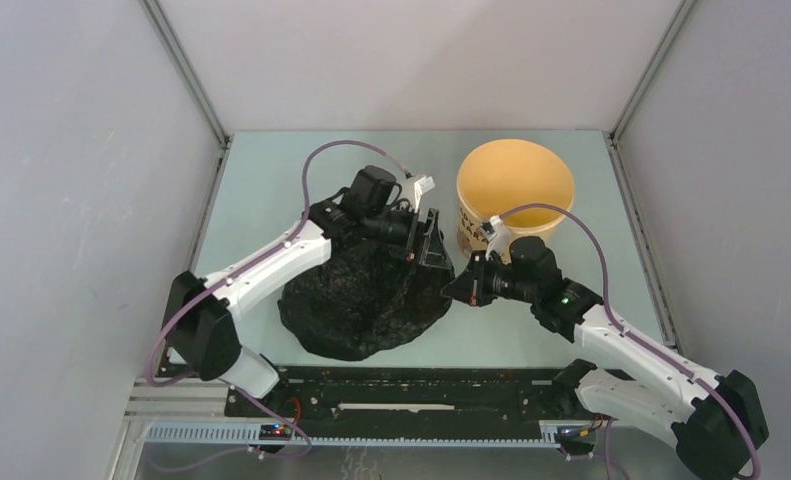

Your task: Put the trash bags into the trash bin

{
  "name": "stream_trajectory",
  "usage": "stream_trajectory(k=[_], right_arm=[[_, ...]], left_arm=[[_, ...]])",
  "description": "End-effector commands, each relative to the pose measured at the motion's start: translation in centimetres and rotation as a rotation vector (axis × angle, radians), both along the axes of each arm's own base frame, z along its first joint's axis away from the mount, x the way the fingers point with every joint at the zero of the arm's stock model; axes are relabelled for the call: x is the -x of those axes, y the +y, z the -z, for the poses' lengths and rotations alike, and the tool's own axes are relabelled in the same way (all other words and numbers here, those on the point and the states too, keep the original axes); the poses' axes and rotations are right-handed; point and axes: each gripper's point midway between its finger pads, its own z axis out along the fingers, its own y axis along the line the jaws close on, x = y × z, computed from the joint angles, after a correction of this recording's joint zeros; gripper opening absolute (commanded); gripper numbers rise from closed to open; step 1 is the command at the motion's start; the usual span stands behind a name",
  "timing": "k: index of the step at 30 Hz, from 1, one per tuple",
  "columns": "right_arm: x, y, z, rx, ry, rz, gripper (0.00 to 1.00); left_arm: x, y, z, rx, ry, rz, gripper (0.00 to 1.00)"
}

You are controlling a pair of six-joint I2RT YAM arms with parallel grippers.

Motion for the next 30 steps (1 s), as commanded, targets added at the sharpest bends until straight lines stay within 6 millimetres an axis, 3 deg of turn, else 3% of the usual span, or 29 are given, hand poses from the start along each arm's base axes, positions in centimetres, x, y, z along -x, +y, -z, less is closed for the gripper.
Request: stream_trajectory(k=[1, 3, 5, 8, 10, 11, 13, 16, 22, 26, 30], right_arm=[[-0.8, 0.2, -2.2, -0.038, -0.066, -0.010, 0.00], [-1.1, 0.0, -2.4, -0.043, -0.066, 0.003, 0.00], [-1.4, -0.1, -2.5, -0.039, -0.072, 0.008, 0.00], [-1.6, -0.3, -2.6, -0.021, -0.079, 0.007, 0.00], [-1.6, -0.6, -3.0, 0.002, -0.092, 0.006, 0.00], [-1.5, -0.8, -3.3, 0.014, -0.097, 0.005, 0.00], [-1.2, -1.4, -4.2, 0.046, -0.116, 0.006, 0.13], [-0.3, -2.7, -5.9, 0.091, -0.140, 0.008, 0.47], [2.5, -5.2, -10.5, 0.103, -0.162, 0.027, 0.98], [3.9, -6.8, -14.1, 0.059, -0.190, 0.090, 1.00], [5.0, -8.1, -17.7, 0.003, -0.226, 0.146, 1.00]], left_arm=[[0.8, -0.8, -1.0, 0.031, -0.002, 0.101, 0.83], [1.1, -1.0, -0.7, 0.031, 0.010, 0.120, 0.77], [1.3, -0.8, -0.4, 0.022, 0.019, 0.128, 0.63], [1.1, -0.5, -0.9, 0.011, 0.003, 0.113, 0.34], [1.0, -0.3, -1.9, 0.002, -0.003, 0.091, 0.07], [0.9, -0.1, -2.7, 0.000, -0.006, 0.079, 0.01], [0.8, 0.0, -4.9, 0.016, -0.023, 0.057, 0.00], [0.6, 0.3, -9.9, 0.087, -0.057, -0.024, 0.00], [-2.3, 3.0, -18.1, 0.221, -0.099, -0.390, 0.00], [-3.0, 4.8, -23.4, 0.382, -0.163, -0.535, 0.00], [-2.5, 4.6, -29.5, 0.604, -0.201, -0.520, 0.00]])
